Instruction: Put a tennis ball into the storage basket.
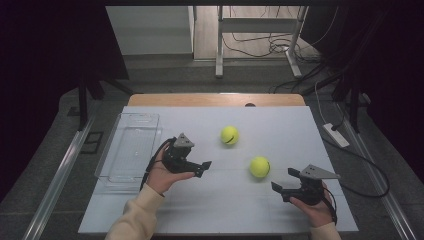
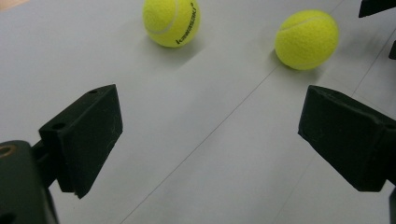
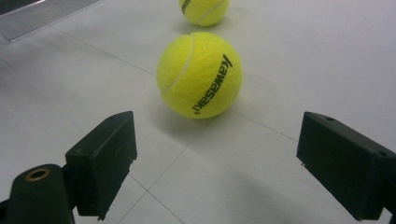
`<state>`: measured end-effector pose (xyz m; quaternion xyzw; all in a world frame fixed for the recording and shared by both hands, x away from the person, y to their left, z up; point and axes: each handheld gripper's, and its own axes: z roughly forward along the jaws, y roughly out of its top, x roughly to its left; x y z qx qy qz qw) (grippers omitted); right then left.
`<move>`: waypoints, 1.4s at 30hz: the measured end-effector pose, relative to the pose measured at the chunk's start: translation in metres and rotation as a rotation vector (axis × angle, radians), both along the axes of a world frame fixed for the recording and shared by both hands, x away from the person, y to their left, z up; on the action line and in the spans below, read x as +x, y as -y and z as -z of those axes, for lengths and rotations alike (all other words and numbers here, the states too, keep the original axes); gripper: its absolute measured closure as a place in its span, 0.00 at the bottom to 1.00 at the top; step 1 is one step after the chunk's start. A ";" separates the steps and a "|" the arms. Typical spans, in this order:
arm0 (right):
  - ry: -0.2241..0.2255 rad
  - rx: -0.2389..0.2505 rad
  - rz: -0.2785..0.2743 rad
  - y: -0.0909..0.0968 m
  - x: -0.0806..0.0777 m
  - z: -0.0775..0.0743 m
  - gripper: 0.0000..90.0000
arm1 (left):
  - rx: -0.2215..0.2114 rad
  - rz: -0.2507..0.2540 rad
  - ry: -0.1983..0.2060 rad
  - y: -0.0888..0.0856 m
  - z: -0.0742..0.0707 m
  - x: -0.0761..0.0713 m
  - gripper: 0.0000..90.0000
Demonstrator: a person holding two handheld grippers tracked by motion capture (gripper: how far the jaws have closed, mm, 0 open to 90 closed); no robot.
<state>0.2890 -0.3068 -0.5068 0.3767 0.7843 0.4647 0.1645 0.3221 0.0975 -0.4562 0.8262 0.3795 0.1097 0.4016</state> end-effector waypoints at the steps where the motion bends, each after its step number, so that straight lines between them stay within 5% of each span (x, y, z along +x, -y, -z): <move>1: -0.001 0.000 0.000 0.000 0.000 0.000 0.13 | 0.001 0.002 0.000 0.001 0.000 0.001 0.08; 42: -0.005 -0.004 -0.003 -0.001 0.001 0.001 0.13 | 0.028 0.034 -0.044 0.021 -0.006 0.048 0.08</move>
